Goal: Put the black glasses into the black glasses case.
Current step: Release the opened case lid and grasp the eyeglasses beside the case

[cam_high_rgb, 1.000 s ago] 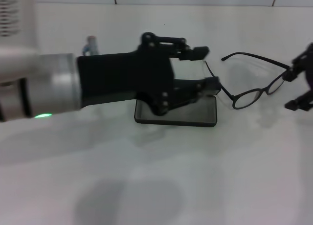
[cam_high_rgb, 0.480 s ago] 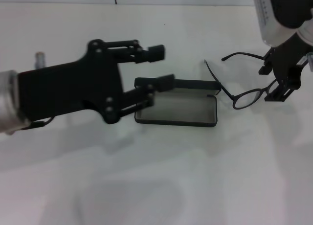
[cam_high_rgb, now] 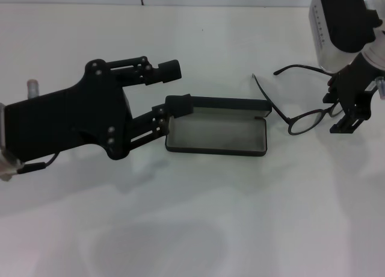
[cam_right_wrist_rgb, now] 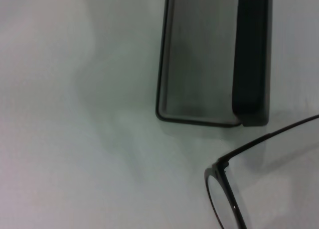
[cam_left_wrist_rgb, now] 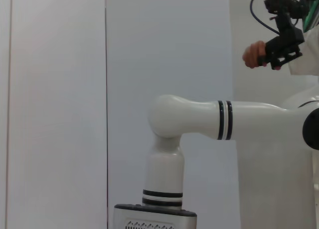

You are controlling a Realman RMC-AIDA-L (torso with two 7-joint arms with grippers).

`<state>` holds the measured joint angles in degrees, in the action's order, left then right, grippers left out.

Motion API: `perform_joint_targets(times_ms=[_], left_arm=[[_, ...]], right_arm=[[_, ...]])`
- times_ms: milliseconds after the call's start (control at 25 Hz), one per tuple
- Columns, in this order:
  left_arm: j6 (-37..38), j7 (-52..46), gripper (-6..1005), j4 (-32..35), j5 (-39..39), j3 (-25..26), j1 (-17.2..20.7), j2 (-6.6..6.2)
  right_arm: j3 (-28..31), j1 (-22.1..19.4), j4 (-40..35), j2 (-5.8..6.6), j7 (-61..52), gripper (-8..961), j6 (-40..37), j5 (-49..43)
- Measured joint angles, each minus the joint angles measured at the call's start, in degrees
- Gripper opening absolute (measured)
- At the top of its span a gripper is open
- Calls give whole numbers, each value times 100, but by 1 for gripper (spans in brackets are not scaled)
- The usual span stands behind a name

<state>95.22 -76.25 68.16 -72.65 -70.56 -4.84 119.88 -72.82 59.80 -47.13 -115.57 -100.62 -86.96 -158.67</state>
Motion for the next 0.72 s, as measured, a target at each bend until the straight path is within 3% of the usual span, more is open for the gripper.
perform_joint_targets(times_ms=[600, 720], left_arm=[[16, 195, 398, -552, 10, 150, -150, -9], [21, 239, 395, -678, 11, 152, -196, -9]], right_arm=[[-224, 21, 436, -31, -8, 530, 514, -25], [-215, 7, 434, -35, -8, 414, 615, 6]])
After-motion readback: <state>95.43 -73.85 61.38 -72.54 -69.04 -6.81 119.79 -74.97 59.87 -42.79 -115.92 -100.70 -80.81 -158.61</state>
